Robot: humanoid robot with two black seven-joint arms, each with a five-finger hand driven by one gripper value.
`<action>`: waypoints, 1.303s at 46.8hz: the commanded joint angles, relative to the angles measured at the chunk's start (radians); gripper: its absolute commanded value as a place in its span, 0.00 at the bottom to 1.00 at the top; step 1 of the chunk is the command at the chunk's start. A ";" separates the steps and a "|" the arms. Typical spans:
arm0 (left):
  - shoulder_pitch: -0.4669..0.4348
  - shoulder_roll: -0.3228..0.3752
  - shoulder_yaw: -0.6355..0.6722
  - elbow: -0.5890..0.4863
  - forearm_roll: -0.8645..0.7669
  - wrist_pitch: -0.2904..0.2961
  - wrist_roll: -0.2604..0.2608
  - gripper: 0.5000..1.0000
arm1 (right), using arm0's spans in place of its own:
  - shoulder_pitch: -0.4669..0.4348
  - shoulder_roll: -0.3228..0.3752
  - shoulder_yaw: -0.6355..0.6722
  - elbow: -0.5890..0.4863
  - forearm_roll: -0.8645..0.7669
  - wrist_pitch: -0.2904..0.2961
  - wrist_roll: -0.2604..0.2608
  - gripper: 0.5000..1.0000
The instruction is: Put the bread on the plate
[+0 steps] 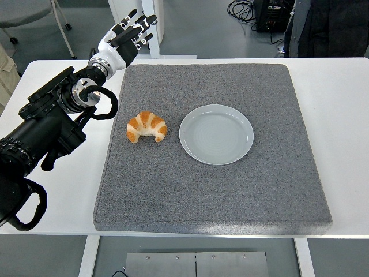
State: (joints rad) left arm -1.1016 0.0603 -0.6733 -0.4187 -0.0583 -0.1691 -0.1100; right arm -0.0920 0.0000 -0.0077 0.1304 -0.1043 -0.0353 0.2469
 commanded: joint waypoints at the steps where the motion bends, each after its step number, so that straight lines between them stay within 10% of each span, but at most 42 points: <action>1: -0.003 -0.001 0.000 0.000 0.000 0.000 0.000 0.99 | 0.000 0.000 0.000 0.000 0.000 0.000 0.000 1.00; 61: -0.089 0.110 0.161 -0.092 0.044 0.039 0.009 0.99 | 0.000 0.000 0.000 0.000 0.000 0.000 0.000 1.00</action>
State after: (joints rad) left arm -1.1900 0.1485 -0.5152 -0.4698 -0.0149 -0.1318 -0.1018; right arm -0.0920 0.0000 -0.0077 0.1304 -0.1043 -0.0353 0.2469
